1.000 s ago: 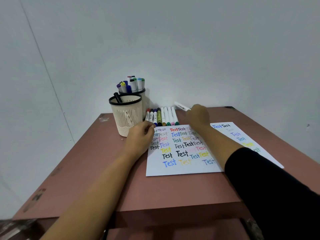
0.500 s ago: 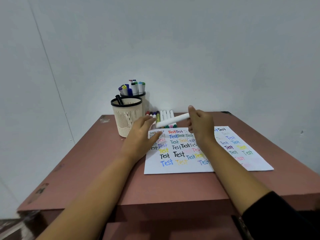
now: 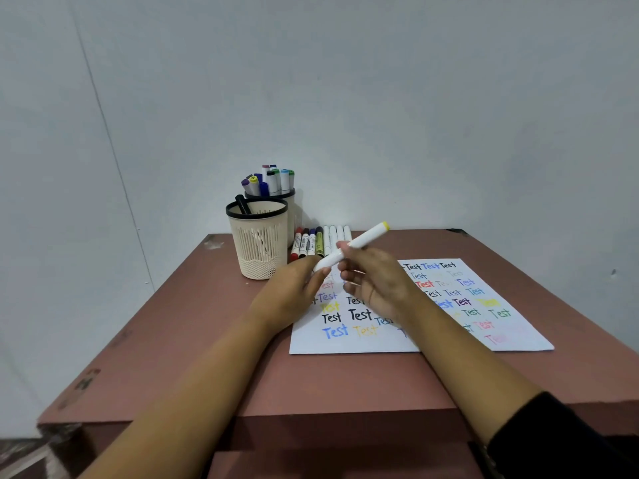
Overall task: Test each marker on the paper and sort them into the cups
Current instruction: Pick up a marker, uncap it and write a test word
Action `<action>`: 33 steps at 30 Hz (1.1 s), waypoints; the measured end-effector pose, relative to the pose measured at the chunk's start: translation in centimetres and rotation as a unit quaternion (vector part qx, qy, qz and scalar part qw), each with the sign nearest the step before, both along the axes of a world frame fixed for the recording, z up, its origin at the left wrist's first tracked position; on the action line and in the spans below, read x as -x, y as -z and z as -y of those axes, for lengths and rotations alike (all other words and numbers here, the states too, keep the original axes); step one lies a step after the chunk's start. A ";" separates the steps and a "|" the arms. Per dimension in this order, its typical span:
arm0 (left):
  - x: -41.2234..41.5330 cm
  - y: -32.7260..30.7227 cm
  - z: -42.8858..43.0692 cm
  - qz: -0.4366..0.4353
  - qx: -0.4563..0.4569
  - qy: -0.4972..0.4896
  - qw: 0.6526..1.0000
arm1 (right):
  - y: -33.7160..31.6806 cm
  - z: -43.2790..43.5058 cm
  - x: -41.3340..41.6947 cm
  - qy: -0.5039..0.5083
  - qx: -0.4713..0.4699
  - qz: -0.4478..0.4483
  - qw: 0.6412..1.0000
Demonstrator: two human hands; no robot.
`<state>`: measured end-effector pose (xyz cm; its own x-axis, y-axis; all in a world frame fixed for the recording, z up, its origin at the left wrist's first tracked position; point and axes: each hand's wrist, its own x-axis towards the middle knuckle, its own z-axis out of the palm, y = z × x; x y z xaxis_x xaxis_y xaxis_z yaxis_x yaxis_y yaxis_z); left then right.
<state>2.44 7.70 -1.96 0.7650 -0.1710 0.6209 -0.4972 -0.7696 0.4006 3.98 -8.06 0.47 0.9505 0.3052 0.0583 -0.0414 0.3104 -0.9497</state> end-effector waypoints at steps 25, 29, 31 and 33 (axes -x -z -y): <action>0.5 -0.1 0.1 -0.010 -0.010 0.045 0.999 | 1.0 -0.6 -0.6 0.053 0.077 0.083 0.992; 0.7 -0.2 0.2 -0.012 0.021 0.041 0.999 | 0.9 -0.5 -0.6 0.027 0.055 0.084 0.995; 0.7 -0.3 0.0 -0.010 0.020 0.007 1.000 | 0.8 -0.3 -0.5 0.024 0.051 0.090 0.994; 0.9 -0.4 -0.2 -0.014 0.022 -0.017 1.000 | 0.6 -0.3 -0.3 0.030 0.056 0.092 0.994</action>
